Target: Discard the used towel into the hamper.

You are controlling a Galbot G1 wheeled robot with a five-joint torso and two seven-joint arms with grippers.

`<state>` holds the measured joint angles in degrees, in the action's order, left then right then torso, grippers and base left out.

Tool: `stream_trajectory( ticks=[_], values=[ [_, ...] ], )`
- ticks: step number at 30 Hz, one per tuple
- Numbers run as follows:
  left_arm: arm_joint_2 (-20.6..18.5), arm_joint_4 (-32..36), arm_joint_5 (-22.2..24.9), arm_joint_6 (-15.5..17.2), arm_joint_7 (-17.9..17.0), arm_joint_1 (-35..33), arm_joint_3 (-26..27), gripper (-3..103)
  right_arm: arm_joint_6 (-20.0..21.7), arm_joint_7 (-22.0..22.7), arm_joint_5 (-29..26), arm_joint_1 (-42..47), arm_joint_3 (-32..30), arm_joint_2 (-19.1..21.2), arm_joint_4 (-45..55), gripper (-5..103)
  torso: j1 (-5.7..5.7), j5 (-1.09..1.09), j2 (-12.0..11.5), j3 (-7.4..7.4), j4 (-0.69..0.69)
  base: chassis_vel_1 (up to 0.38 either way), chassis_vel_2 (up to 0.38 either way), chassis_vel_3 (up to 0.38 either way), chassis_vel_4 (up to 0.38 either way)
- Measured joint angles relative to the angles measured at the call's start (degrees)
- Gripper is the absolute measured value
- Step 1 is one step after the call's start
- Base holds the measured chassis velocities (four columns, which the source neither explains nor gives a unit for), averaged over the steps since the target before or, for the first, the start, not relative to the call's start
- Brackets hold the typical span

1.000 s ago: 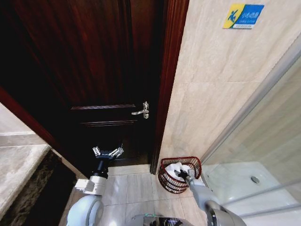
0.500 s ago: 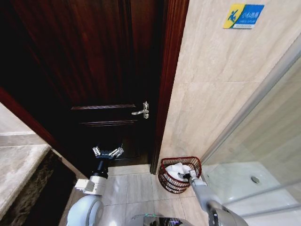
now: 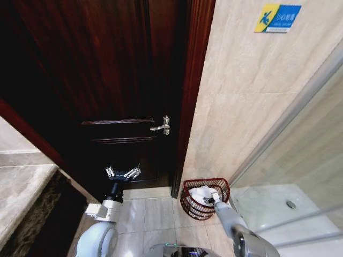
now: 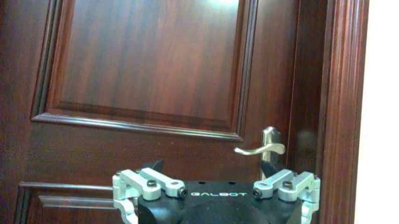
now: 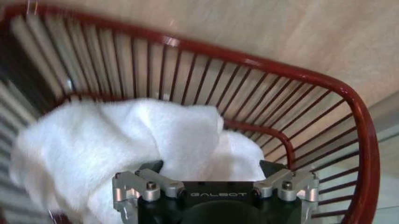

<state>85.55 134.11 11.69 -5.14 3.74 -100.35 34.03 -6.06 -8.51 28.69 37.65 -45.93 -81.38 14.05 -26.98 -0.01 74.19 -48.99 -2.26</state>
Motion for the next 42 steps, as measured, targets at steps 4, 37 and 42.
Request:
stream_trajectory(
  ticks=[4, 37, 42],
  values=[
    [0.0, 0.0, 0.0, 0.0, 0.0, 0.0, 0.0, 100, -0.43, -5.13, -15.15, 0.41, 1.82, 0.42, 1.85, 100, 0.0, 0.01, 0.0, 0.0, -0.01, 0.0, 0.0, 0.0, 0.0],
    [0.0, 0.0, 0.0, 0.0, 0.0, 0.0, 0.0, 100, 10.98, -3.33, -40.82, 28.28, 15.15, 4.49, 47.68, 100, 0.0, 0.01, 0.0, 0.01, -0.01, 0.0, 0.0, 0.0, 0.0],
    [0.0, 0.0, 0.0, 0.0, 0.0, 0.0, 0.0, 100, 4.96, -3.67, -41.86, 33.29, 12.92, 3.05, 52.46, 100, 0.0, 0.03, 0.0, 0.01, -0.01, 0.0, 0.0, 0.0, 0.0]
  ],
)
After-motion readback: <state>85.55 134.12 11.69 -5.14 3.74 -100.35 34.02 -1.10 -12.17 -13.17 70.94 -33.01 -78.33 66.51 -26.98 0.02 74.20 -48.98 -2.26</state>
